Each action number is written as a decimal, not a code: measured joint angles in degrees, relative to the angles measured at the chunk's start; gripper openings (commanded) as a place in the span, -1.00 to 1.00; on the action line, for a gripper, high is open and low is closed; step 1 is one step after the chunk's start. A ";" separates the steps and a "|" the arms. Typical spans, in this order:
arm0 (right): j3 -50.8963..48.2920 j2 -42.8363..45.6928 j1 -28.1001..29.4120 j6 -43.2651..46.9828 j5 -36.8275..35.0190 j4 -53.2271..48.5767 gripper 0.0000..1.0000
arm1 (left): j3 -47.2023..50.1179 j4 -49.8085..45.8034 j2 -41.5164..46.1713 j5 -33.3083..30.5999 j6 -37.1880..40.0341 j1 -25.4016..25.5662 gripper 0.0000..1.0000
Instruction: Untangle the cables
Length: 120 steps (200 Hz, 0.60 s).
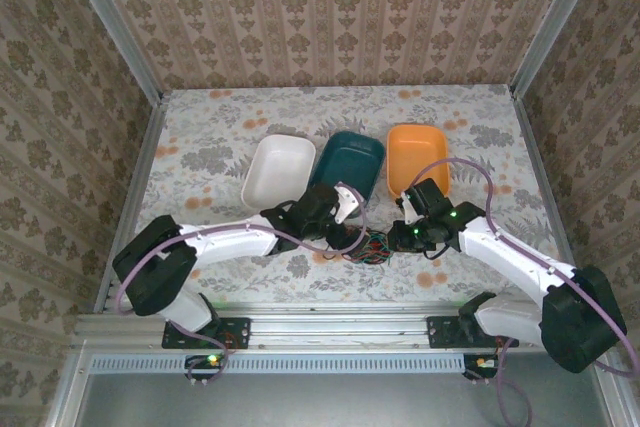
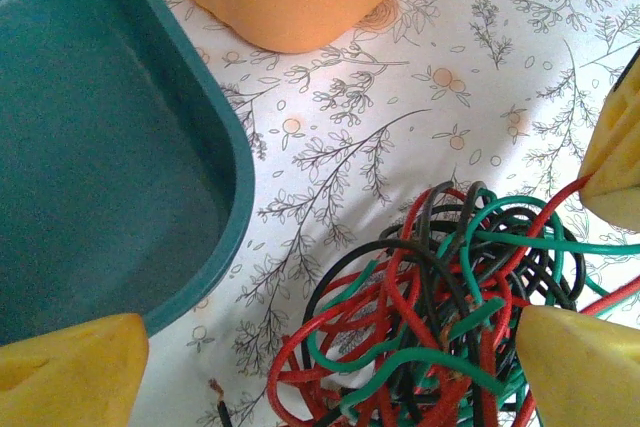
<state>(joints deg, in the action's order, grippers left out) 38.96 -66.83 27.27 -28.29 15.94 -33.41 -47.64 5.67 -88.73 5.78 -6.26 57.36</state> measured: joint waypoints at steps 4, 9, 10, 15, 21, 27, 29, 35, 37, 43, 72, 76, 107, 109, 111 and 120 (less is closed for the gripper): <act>0.11 0.04 0.00 0.37 -0.04 -0.09 -0.92 | -0.33 -0.11 -0.31 0.15 0.02 0.00 0.93; 0.26 0.15 0.00 0.17 -0.02 -0.26 -0.99 | -0.79 -0.20 -0.87 0.42 0.04 0.00 0.93; 0.26 0.15 0.00 0.17 -0.02 -0.26 -1.00 | -0.79 -0.20 -0.87 0.42 0.04 0.00 0.93; 0.55 0.42 0.00 0.11 -0.11 -0.50 -1.00 | -1.14 -0.24 -1.36 0.50 0.15 0.00 0.93; 0.96 0.85 0.00 0.55 -0.28 -0.85 -1.00 | -1.55 -0.37 -1.95 0.59 0.28 0.00 0.93; 1.40 1.27 0.00 0.66 -0.37 -1.20 -1.00 | -1.77 -0.37 -2.45 0.66 0.44 0.00 0.93; 1.60 1.44 0.02 0.70 -0.46 -1.40 -1.00 | -1.86 -0.39 -2.62 0.63 0.48 0.00 0.93; 2.10 2.03 0.00 0.70 -0.57 -1.64 -1.00 | -2.03 -0.31 -3.06 0.57 0.90 0.00 0.92; 2.27 2.27 0.02 0.70 -0.61 -1.70 -1.00 | -2.14 -0.28 -3.17 0.57 0.96 0.00 0.92; 2.75 2.89 0.00 0.68 -0.76 -1.88 -1.00 | -2.47 -0.33 -3.39 0.59 1.18 0.00 0.92; 5.55 5.46 0.00 0.63 -1.60 -3.08 -1.00 | -3.85 -0.11 -5.05 0.15 2.03 0.22 0.92; 5.88 5.77 0.00 0.59 -1.81 -3.08 -1.00 | -4.15 -0.09 -5.40 -0.22 2.08 0.35 0.92; 7.50 7.96 0.00 -0.48 -3.15 -3.08 -1.00 | -6.64 0.24 -8.22 -2.40 3.21 1.42 0.89; 7.50 8.13 0.00 -0.50 -3.28 -3.06 -1.00 | -6.75 0.26 -8.37 -2.58 3.28 1.49 0.89; 7.50 8.26 0.00 -0.57 -3.37 -3.04 -1.00 | -6.91 0.31 -8.52 -2.71 3.37 1.53 0.88; 7.50 8.87 0.00 -0.96 -3.69 -3.04 -1.00 | -7.45 0.46 -9.25 -3.48 3.63 1.92 0.82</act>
<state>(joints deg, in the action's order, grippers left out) 46.46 -57.95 27.27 -29.26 12.25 -36.45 -55.09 6.13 -97.97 2.31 -2.63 59.29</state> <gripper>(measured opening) 0.067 0.942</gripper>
